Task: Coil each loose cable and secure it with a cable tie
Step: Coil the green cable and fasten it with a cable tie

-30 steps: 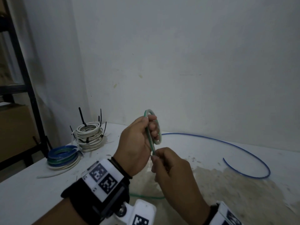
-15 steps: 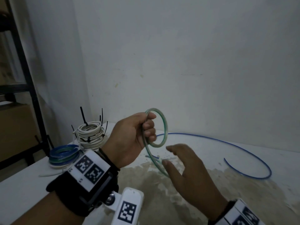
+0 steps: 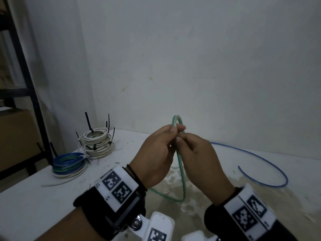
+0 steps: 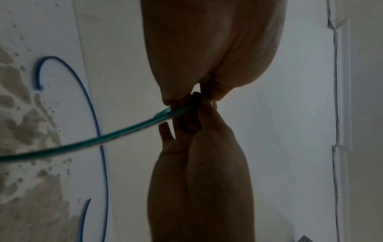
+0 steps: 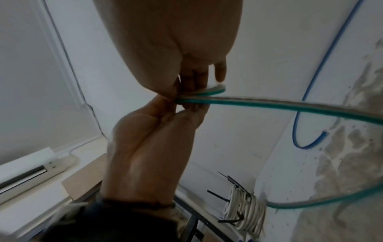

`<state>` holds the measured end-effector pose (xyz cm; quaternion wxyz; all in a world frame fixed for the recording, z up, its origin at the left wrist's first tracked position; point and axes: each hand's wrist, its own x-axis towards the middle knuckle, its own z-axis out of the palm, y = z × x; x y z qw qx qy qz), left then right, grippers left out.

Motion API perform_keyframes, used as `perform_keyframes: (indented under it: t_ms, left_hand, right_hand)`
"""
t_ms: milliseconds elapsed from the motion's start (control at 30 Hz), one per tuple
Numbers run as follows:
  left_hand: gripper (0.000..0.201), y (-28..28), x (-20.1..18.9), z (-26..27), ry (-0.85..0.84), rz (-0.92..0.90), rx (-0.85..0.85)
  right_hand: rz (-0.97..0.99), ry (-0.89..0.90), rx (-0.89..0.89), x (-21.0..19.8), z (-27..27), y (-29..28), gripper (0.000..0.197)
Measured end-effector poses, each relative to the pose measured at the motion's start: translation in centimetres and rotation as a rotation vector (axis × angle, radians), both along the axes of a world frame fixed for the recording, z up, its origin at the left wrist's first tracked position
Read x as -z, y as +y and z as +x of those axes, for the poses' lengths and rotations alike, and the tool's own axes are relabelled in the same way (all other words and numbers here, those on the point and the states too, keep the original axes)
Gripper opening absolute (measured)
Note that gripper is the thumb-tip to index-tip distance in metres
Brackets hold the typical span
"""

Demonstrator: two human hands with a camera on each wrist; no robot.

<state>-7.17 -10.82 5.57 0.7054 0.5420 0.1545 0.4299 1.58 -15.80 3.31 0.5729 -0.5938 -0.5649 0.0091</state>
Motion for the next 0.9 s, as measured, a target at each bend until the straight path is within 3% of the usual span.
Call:
perform_keyframes:
  t_ms: [167,233,300,367,433,500,667,900]
  left_hand:
    - [0.018,-0.6,1.5,0.0,0.345,0.266,-0.273]
    - [0.039,-1.6,2.2,0.0,0.555,0.169,-0.072]
    - [0.052,-2.5,2.9,0.2,0.690,-0.110,0.249]
    - [0.058,-2.2,3.7,1.0,0.530,-0.448,0.400]
    - [0.043,-1.2,4.2,2.0,0.242,-0.630,0.310]
    - [0.024,0.1,4.4,2.5,0.069,-0.674,0.127]
    - [0.017,1.9,4.3,2.1,0.050,-0.576,-0.118]
    - [0.014,2.2,3.6,1.7,0.176,-0.157,-0.342]
  right_hand:
    - [0.006,0.125,0.045,-1.0,1.9,-0.1,0.026]
    - [0.053,0.263,0.042,-1.6,2.6,0.0,0.027]
    - [0.106,0.411,-0.002,-2.1,3.0,-0.1,0.027]
    - [0.145,0.534,-0.084,-2.3,2.7,-0.5,0.027]
    - [0.167,0.646,-0.180,-2.1,2.1,-1.1,0.026]
    - [0.188,0.732,-0.246,-1.6,1.6,-1.9,0.025]
    - [0.256,0.926,-0.391,-0.6,2.1,-3.5,0.024]
    - [0.198,1.016,-0.400,1.0,3.8,-4.3,0.027]
